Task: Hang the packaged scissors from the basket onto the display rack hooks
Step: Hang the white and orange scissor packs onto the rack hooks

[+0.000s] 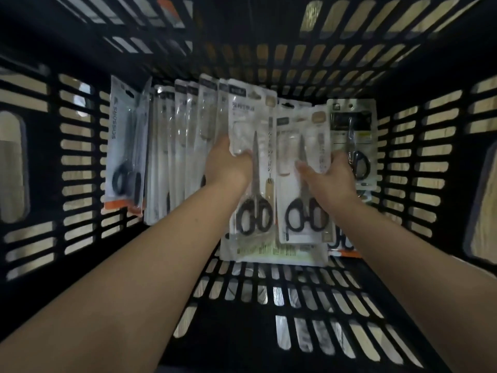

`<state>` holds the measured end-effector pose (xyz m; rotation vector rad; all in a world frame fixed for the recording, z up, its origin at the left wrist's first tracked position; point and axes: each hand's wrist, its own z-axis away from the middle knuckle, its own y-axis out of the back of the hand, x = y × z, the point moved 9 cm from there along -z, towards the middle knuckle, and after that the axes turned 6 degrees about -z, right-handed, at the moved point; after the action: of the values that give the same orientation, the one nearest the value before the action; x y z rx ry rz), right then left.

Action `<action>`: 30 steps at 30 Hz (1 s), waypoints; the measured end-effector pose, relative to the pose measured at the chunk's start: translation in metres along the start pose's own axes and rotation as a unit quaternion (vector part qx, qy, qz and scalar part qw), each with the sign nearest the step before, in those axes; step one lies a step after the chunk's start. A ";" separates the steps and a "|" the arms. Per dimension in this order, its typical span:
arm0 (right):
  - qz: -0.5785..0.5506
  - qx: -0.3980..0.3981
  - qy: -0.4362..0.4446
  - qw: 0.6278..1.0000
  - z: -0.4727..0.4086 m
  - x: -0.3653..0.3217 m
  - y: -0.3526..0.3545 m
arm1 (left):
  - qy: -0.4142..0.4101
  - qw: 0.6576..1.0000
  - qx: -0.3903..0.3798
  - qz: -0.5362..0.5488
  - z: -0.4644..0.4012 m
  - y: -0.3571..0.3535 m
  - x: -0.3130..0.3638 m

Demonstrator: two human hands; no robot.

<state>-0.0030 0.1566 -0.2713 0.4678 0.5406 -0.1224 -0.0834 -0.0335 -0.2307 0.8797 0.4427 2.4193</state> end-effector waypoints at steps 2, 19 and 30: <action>-0.032 -0.008 0.009 0.999 0.013 -0.005 0.000 | 0.008 1.000 -0.006 0.016 0.009 0.004 -0.001; -0.074 -0.144 0.195 0.967 0.307 -0.333 0.061 | -0.031 0.966 0.147 0.211 0.276 0.297 0.153; -0.077 -0.303 0.491 0.813 0.718 -0.631 0.126 | -0.206 0.849 0.408 0.264 0.665 0.608 0.304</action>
<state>-0.1765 -0.0668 0.6504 -0.1975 1.5833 0.1592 -0.0583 -0.2695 0.6902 2.0672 1.2329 2.3552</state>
